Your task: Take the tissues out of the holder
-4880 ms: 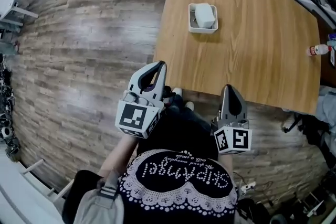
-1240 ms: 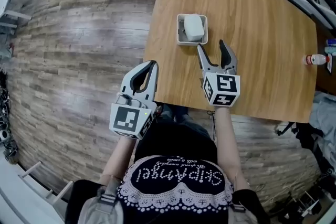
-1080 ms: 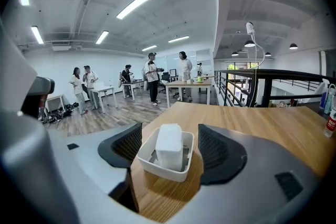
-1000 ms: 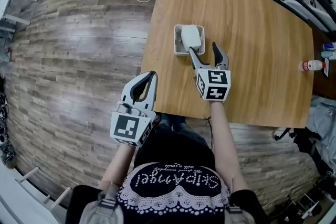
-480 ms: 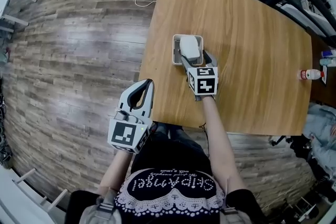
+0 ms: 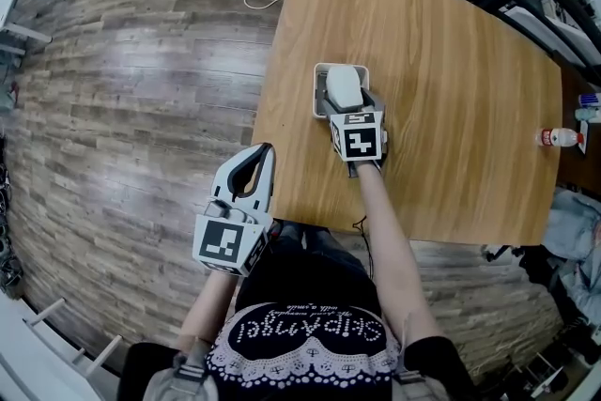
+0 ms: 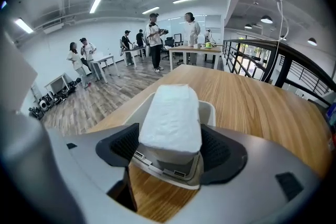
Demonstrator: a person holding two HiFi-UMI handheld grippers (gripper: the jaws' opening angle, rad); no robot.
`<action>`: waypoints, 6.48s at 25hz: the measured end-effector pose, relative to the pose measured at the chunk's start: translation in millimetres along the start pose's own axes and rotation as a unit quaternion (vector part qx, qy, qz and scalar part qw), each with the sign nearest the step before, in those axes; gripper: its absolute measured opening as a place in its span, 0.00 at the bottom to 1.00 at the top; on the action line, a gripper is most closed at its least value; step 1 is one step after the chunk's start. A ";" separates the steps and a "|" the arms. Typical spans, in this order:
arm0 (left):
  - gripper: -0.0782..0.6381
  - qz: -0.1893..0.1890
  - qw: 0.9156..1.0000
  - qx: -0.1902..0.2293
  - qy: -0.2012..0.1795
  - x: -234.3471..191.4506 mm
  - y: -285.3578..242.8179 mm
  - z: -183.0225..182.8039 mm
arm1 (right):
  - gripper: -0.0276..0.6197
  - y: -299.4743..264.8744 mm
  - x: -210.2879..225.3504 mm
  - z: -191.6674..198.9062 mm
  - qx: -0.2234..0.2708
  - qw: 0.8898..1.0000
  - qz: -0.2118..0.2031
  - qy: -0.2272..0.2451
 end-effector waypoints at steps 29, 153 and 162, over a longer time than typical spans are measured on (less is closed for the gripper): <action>0.12 -0.003 1.000 0.000 0.006 -12.6 3.3 0.1 | 0.49 -4.5 -2.8 -3.5 -0.051 0.997 0.025 0.043; 0.12 0.001 0.994 0.106 -0.027 58.7 112.4 -9.8 | 0.49 308.9 -70.3 109.2 0.254 0.965 0.013 -0.064; 0.12 0.000 0.995 0.098 -0.031 59.8 111.2 -9.5 | 0.49 309.6 -69.6 109.0 0.254 0.965 0.014 -0.063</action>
Point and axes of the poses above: the fingertips, and each gripper's own axes: y backward along the fingers, x to its right, z out of its underside, the point moved 7 cm from there along y, backward along the fingers, and after that the axes turned 3 degrees about y, right-handed, at the moved point
